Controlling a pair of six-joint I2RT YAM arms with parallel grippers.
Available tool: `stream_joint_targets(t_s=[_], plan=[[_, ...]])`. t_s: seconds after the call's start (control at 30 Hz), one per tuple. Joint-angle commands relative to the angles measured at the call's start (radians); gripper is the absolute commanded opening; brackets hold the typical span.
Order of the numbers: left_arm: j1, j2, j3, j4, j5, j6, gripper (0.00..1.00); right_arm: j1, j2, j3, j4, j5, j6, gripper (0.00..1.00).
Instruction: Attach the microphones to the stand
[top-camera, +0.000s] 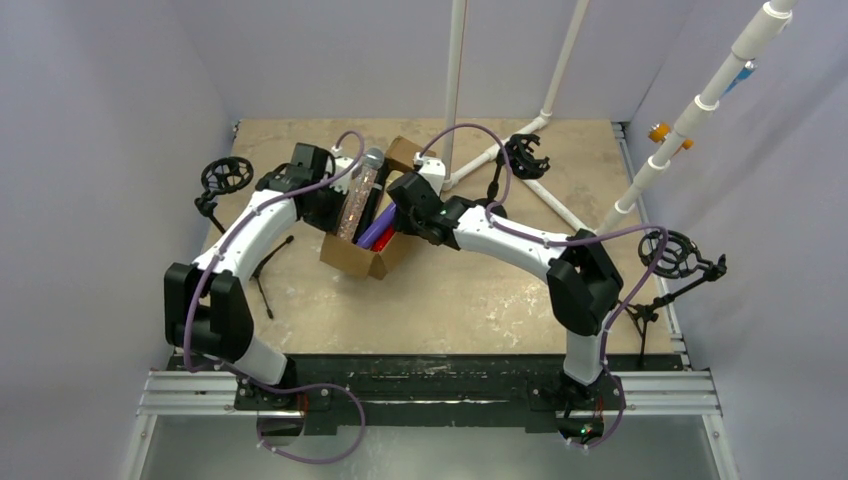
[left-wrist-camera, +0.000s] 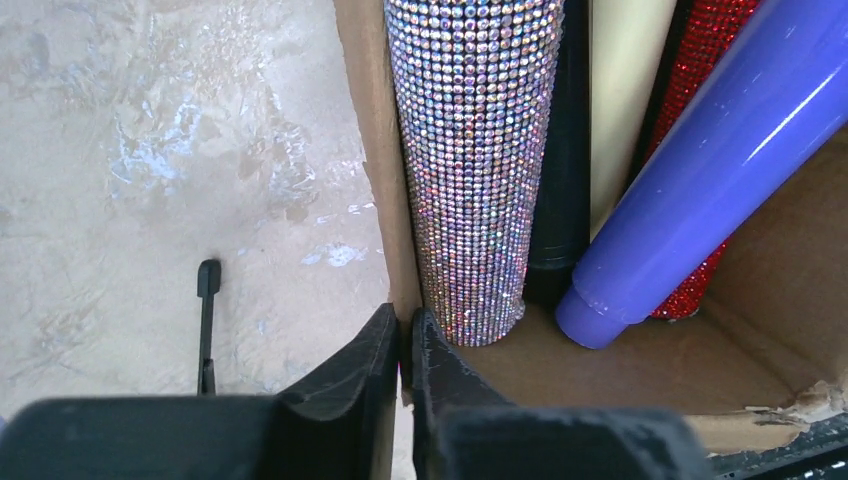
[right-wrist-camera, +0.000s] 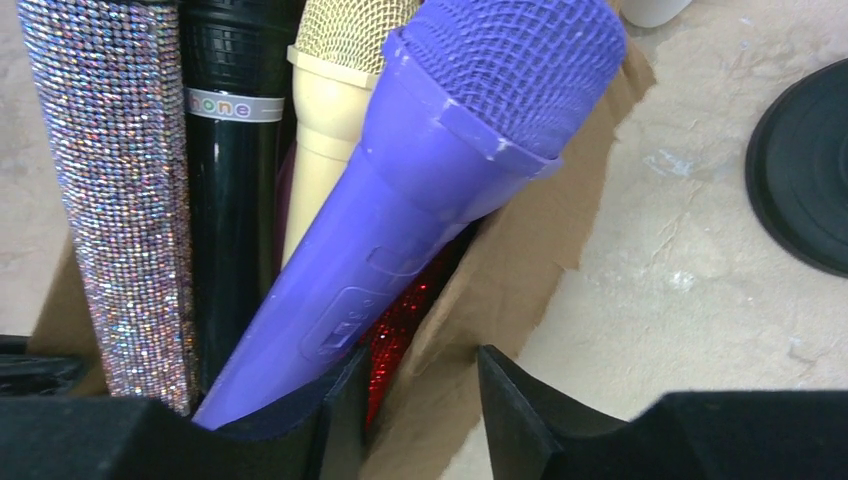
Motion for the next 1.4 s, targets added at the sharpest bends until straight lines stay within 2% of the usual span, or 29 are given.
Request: stream_joint_targets(t_s=[0.0, 0.2, 0.43, 0.47, 0.57, 0.63, 0.7, 0.73, 0.83, 0.97, 1.13, 1.27, 1.3, 1.37], plan=[[0.005, 0.020, 0.005, -0.044, 0.097, 0.022, 0.01, -0.003, 0.011, 0.015, 0.030, -0.023, -0.004, 0.41], [0.004, -0.102, -0.094, -0.107, 0.168, 0.014, 0.00, -0.003, -0.016, -0.033, 0.049, -0.072, -0.039, 0.23], [-0.014, -0.251, -0.188, -0.298, 0.285, 0.048, 0.00, 0.001, -0.052, -0.081, 0.059, -0.170, -0.103, 0.01], [-0.019, -0.267, -0.193, -0.323, 0.291, 0.051, 0.03, 0.004, -0.057, -0.086, 0.060, -0.183, -0.117, 0.00], [-0.022, -0.334, -0.209, -0.335, 0.287, 0.041, 0.28, 0.016, -0.075, -0.107, 0.062, -0.215, -0.141, 0.00], [-0.022, -0.362, -0.209, -0.316, 0.260, 0.023, 0.38, 0.018, -0.086, -0.110, 0.052, -0.227, -0.145, 0.12], [-0.014, -0.373, -0.193, -0.288, 0.229, 0.001, 0.40, 0.018, -0.106, -0.097, 0.031, -0.219, -0.144, 0.28], [-0.008, -0.375, -0.179, -0.274, 0.224, -0.012, 0.40, 0.018, -0.117, -0.084, 0.025, -0.216, -0.145, 0.39], [0.006, -0.377, -0.120, -0.270, 0.223, -0.034, 0.41, 0.018, -0.155, -0.026, -0.017, -0.175, -0.149, 0.50], [0.015, -0.387, -0.070, -0.266, 0.220, -0.050, 0.41, 0.018, -0.194, 0.029, -0.028, -0.160, -0.157, 0.53], [0.022, -0.409, -0.023, -0.257, 0.161, -0.046, 0.43, 0.029, -0.166, 0.090, -0.049, -0.201, -0.134, 0.54], [0.027, -0.424, 0.017, -0.264, 0.063, -0.043, 0.60, 0.048, -0.113, 0.134, -0.069, -0.211, -0.128, 0.54], [0.030, -0.428, 0.018, -0.266, 0.040, -0.046, 0.66, 0.053, -0.100, 0.143, -0.071, -0.212, -0.125, 0.54], [0.037, -0.439, 0.005, -0.269, -0.008, -0.059, 0.88, 0.059, -0.071, 0.164, -0.085, -0.211, -0.118, 0.54]])
